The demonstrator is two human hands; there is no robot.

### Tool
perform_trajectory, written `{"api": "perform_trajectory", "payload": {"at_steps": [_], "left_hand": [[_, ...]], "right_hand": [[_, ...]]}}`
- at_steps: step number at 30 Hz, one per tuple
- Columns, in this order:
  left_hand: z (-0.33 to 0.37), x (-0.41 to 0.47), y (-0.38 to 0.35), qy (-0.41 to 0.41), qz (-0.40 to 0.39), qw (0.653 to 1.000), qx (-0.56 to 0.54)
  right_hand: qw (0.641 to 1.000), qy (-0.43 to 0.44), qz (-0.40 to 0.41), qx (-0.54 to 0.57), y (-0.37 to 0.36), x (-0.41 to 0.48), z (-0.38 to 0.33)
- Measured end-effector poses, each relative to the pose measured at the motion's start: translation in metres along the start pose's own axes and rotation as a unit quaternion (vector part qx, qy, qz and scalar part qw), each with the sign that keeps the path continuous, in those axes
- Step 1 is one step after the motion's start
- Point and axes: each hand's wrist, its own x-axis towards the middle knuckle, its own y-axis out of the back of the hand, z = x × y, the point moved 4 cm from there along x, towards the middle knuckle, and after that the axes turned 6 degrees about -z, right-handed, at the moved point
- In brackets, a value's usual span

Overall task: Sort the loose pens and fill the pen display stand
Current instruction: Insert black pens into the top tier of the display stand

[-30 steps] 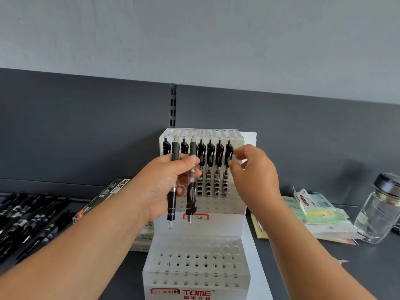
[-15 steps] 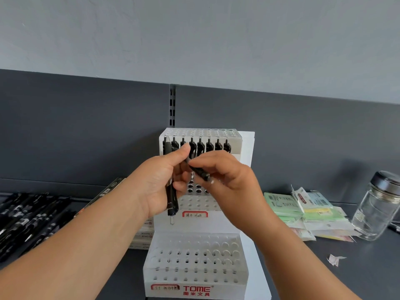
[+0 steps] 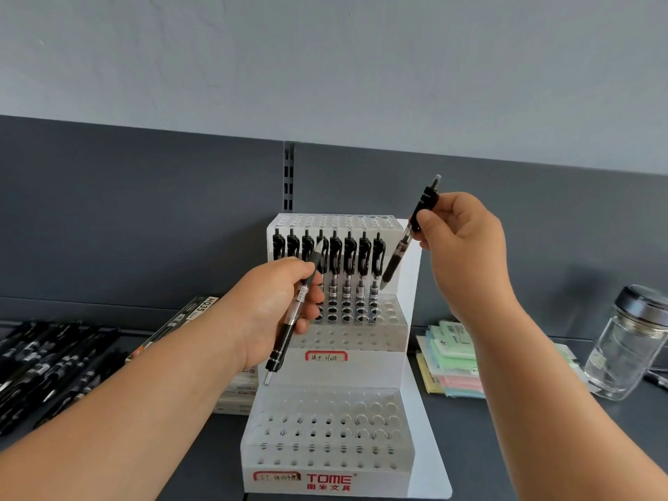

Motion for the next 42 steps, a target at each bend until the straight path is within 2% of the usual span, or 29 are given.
{"api": "perform_trajectory", "payload": {"at_steps": [9, 15, 22, 25, 28, 31, 33, 37, 42], "left_hand": [[0.001, 0.002, 0.001, -0.02, -0.019, 1.0, 0.014], [0.001, 0.004, 0.002, -0.027, -0.024, 0.999, 0.021], [-0.001, 0.007, 0.003, -0.039, -0.021, 0.999, 0.003], [0.004, 0.007, 0.005, -0.059, -0.018, 0.997, -0.051], [0.009, 0.006, 0.012, -0.059, -0.009, 0.989, -0.136], [0.01, 0.005, 0.017, -0.044, 0.002, 0.97, -0.239], [0.009, 0.004, 0.019, -0.041, 0.013, 0.962, -0.271], [0.005, 0.002, 0.022, -0.034, 0.01, 0.965, -0.261], [0.002, -0.003, 0.025, -0.005, 0.002, 0.976, -0.218]], "right_hand": [[0.994, -0.027, -0.024, -0.1, -0.01, 0.004, 0.018], [0.976, -0.085, -0.083, -0.181, -0.023, -0.002, 0.049], [0.967, -0.093, -0.084, -0.223, -0.022, -0.003, 0.05], [0.963, -0.068, -0.054, -0.253, -0.02, -0.008, 0.038], [0.977, 0.011, -0.041, -0.209, -0.026, -0.02, 0.013], [0.978, 0.047, -0.149, -0.136, -0.047, -0.034, -0.002], [0.97, 0.065, -0.21, -0.102, -0.06, -0.042, -0.006], [0.962, 0.129, -0.238, -0.017, -0.074, -0.052, -0.015], [0.968, 0.133, -0.209, 0.037, -0.081, -0.049, -0.022]]}}
